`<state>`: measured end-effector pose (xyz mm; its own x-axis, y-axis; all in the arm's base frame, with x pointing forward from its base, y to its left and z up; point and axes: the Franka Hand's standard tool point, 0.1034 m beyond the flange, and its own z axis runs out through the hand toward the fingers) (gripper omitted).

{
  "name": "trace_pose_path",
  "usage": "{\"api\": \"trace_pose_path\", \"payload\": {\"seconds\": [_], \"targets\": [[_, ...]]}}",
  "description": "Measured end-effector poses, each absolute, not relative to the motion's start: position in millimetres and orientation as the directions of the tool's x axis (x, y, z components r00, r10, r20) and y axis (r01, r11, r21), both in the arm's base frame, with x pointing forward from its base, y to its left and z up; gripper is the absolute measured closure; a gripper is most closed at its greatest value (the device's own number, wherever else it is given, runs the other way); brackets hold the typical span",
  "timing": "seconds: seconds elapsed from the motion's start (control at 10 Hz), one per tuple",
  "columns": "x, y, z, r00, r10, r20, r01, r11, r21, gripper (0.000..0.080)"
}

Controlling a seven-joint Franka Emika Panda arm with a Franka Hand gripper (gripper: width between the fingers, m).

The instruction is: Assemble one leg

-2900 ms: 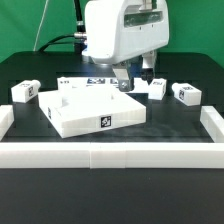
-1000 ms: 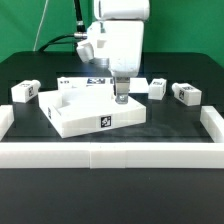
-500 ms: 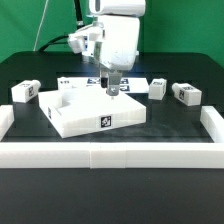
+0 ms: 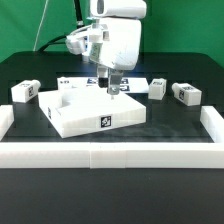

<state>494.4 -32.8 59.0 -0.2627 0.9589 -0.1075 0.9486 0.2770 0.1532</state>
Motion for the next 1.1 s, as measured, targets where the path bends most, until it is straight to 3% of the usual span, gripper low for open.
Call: {"api": "trace_pose_path", "payload": {"seconds": [0.2, 0.8, 1.1], "targets": [[469.7, -57.7, 53.7, -0.34, 0.932, -0.121, 0.929, 0.354, 0.111, 0.015], [465.2, -64.7, 50.0, -0.333, 0.935, -0.118, 0.933, 0.345, 0.101, 0.015], [423.8, -67.8, 36.2, -0.318, 0.944, -0.09, 0.944, 0.324, 0.056, 0.015]]}}
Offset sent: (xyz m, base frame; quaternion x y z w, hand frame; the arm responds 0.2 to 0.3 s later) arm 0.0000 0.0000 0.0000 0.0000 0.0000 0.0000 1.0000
